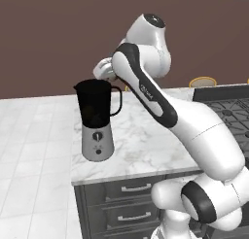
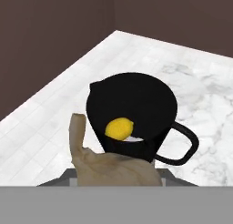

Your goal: Grab the garlic and lemon from the fridge, place them in the blender, close the lid, and turn on the blender to create a marinade.

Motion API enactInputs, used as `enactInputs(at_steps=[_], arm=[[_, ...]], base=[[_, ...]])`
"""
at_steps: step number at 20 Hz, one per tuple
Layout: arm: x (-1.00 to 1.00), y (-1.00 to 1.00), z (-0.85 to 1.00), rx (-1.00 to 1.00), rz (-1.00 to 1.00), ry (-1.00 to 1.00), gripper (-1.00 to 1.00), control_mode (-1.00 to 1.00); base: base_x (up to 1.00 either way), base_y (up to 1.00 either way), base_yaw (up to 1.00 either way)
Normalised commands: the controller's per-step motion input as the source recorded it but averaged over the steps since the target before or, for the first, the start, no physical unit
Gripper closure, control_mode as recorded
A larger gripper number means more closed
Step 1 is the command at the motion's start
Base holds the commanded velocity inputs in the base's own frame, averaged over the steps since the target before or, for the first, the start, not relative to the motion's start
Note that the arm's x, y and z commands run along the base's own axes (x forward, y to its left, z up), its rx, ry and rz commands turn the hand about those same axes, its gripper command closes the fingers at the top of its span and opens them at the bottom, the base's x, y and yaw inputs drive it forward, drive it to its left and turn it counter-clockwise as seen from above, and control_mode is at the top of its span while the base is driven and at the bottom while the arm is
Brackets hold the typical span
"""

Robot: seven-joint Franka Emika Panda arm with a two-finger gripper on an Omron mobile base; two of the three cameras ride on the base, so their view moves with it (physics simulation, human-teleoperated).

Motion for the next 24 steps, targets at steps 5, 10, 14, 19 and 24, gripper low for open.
enactInputs(at_steps=[5, 10, 14, 19, 24], arm=[[0.37, 0.12, -0.57, -0.1, 0.0, 0.18, 1.0, -1.0], [0.32, 0.37, -0.38, -0.08, 0.0, 0.16, 1.0, -1.0], [0.23, 0.4, -0.41, -0.09, 0.0, 0.15, 1.0, -1.0], [0.25, 0.32, -0.46, -0.09, 0.0, 0.13, 1.0, -1.0], [0.22, 0.02, -0.46, -0.07, 0.0, 0.08, 1.0, -1.0]], base=[[0.0, 0.0, 0.0], [0.0, 0.0, 0.0], [0.0, 0.0, 0.0], [0.0, 0.0, 0.0], [0.0, 0.0, 0.0]])
